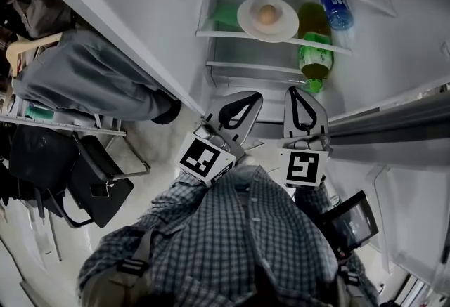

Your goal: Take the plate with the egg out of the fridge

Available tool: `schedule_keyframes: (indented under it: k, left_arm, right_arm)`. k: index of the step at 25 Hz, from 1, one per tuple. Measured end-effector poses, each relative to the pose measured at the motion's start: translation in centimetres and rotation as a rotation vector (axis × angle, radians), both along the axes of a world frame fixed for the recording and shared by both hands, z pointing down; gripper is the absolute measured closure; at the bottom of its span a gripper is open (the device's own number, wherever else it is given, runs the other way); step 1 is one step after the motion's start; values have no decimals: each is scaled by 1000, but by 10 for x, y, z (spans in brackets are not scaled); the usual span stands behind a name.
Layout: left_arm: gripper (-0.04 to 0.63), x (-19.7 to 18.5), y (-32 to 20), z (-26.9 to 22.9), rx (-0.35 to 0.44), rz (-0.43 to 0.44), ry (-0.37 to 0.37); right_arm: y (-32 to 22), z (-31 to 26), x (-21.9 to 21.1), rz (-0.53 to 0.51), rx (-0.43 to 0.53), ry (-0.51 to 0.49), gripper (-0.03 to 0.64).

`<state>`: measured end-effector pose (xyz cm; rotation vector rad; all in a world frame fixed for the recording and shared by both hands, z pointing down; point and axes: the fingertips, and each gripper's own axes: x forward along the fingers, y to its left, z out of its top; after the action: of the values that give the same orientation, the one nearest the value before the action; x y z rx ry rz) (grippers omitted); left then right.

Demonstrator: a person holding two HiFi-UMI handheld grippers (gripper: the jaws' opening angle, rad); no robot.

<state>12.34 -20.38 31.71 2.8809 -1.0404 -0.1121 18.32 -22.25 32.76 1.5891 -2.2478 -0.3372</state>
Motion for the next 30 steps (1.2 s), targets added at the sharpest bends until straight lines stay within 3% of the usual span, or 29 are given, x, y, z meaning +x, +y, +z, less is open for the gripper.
schedule_keyframes:
  k: [11,14,19,30]
  left_arm:
    - [588,-14,-19,-6,-14,-18,24]
    - [588,-19,-24,-8,-5,-9,29]
    - [588,-20,-25,-13,11,19,8]
    - [588,-39,-35,-8,-18,-3,34]
  right_arm:
    - [-39,-5,-9,17,38,178,611]
    - [-51,-4,-17,24,63,284,611]
    - [-66,11,-33,-10,88,546,611]
    - [-106,28,-44,-34,57,789,548]
